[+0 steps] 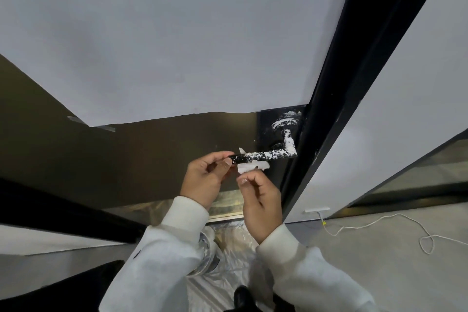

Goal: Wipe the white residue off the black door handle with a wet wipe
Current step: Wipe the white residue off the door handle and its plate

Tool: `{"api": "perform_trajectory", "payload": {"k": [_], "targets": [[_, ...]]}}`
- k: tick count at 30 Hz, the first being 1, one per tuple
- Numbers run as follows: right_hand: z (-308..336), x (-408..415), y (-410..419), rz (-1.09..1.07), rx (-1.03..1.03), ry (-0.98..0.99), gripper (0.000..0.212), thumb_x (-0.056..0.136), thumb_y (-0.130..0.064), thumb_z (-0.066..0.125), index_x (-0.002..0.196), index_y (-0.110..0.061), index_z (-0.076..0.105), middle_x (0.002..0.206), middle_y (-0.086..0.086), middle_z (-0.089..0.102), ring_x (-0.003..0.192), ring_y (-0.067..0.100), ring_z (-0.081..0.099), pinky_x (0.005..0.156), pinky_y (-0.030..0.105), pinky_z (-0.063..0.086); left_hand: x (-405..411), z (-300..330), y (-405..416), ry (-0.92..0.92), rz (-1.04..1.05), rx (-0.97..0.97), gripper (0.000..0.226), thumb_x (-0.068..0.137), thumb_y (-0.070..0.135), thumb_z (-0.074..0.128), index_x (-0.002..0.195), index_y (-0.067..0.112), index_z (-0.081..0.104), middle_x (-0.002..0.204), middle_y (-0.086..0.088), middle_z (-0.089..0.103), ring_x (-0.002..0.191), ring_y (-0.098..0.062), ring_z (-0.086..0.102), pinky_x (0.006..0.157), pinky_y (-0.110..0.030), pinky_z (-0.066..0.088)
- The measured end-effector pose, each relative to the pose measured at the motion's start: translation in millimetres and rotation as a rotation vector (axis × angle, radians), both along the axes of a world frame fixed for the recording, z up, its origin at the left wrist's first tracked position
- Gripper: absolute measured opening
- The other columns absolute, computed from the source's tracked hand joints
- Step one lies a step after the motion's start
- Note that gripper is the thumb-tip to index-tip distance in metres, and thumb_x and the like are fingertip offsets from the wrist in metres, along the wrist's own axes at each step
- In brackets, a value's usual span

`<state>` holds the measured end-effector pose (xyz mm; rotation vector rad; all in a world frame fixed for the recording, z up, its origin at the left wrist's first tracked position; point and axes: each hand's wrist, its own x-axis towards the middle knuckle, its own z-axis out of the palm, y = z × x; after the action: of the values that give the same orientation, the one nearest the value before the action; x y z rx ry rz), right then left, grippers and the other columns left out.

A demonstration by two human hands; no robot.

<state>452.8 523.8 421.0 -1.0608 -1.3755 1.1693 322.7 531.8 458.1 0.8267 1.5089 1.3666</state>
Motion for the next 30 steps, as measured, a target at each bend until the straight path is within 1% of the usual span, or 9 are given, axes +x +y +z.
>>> {"api": "perform_trajectory", "payload": {"k": [3,6,11,15,19,23,26,28,30], "targets": [[3.6,5.3,-1.2,-0.018,0.131,-0.262,0.012,0.097,-0.025,0.051,0.090,-0.024,0.061,0.075,-0.011,0.062,0.065,0.013,0.058,0.062,0.038,0.049,4.2,2.7,-1.4,-0.017,0.027,-0.020,0.018,0.092,0.004,0.065,0.097,0.016,0.077,0.095,-0.020,0.071,0.087,-0.026,0.062,0.081,-0.040,0.050],[11.5,11.1,14.0,-0.011,0.248,-0.447,0.014,0.097,-0.022,0.047,0.093,-0.018,0.060,0.075,-0.002,0.065,0.066,0.023,0.061,0.061,0.040,0.050,7.1,4.9,-2.5,-0.044,0.041,-0.034,0.019,0.092,0.003,0.063,0.097,0.016,0.076,0.094,-0.012,0.074,0.090,-0.021,0.067,0.083,-0.036,0.053],[24.0,20.3,21.7,0.041,0.363,-0.555,0.020,0.097,-0.023,0.044,0.093,-0.012,0.060,0.084,0.007,0.067,0.070,0.029,0.062,0.062,0.042,0.051,8.7,2.1,-2.8,-0.038,0.060,-0.012,0.020,0.092,0.002,0.064,0.097,0.016,0.077,0.096,-0.012,0.075,0.090,-0.022,0.069,0.086,-0.039,0.054],[38.1,19.7,29.4,0.056,0.412,-0.565,0.009,0.090,-0.017,0.052,0.092,-0.010,0.059,0.083,0.007,0.061,0.068,0.026,0.057,0.059,0.039,0.051,10.7,1.0,-4.5,-0.033,0.084,-0.013,0.019,0.092,0.004,0.064,0.099,0.016,0.077,0.097,-0.012,0.075,0.091,-0.023,0.068,0.087,-0.042,0.055],[45.5,18.1,31.4,0.068,0.448,-0.838,0.027,0.082,-0.003,0.063,0.109,-0.005,0.063,0.107,0.012,0.053,0.085,0.031,0.059,0.068,0.039,0.055,13.7,1.8,-4.2,-0.036,0.113,-0.020,0.018,0.093,0.004,0.063,0.098,0.015,0.076,0.088,-0.003,0.075,0.082,-0.013,0.066,0.080,-0.035,0.054],[47.7,24.2,33.1,0.047,0.567,-1.109,0.043,0.070,-0.003,0.065,0.113,-0.009,0.067,0.118,0.007,0.061,0.103,0.034,0.054,0.081,0.042,0.041,14.7,2.9,-4.0,-0.045,0.112,-0.010,0.019,0.093,0.001,0.062,0.098,0.014,0.075,0.083,-0.003,0.073,0.077,-0.010,0.064,0.078,-0.033,0.054],[50.8,30.6,32.8,0.093,0.603,-1.254,0.050,0.075,-0.009,0.046,0.122,-0.009,0.064,0.124,0.006,0.064,0.114,0.031,0.057,0.087,0.043,0.030,15.4,0.4,-4.6,-0.042,0.107,-0.002,0.018,0.093,0.001,0.062,0.099,0.012,0.075,0.085,-0.007,0.074,0.078,-0.013,0.066,0.078,-0.031,0.054],[57.1,26.6,38.2,0.159,0.571,-1.360,0.051,0.073,-0.010,0.048,0.122,-0.007,0.064,0.117,0.008,0.067,0.111,0.031,0.059,0.090,0.045,0.030,15.3,-1.0,-4.8,-0.042,0.110,0.004,0.019,0.092,0.000,0.063,0.097,0.014,0.076,0.088,-0.009,0.075,0.082,-0.016,0.068,0.083,-0.034,0.055],[70.6,16.4,47.7,0.258,0.498,-1.459,0.041,0.074,-0.007,0.052,0.113,-0.009,0.065,0.103,0.008,0.069,0.102,0.032,0.060,0.093,0.047,0.030,13.8,-1.2,-4.3,-0.027,0.102,0.012,0.020,0.092,0.000,0.063,0.096,0.014,0.076,0.092,-0.010,0.076,0.087,-0.019,0.070,0.088,-0.037,0.054]]}}
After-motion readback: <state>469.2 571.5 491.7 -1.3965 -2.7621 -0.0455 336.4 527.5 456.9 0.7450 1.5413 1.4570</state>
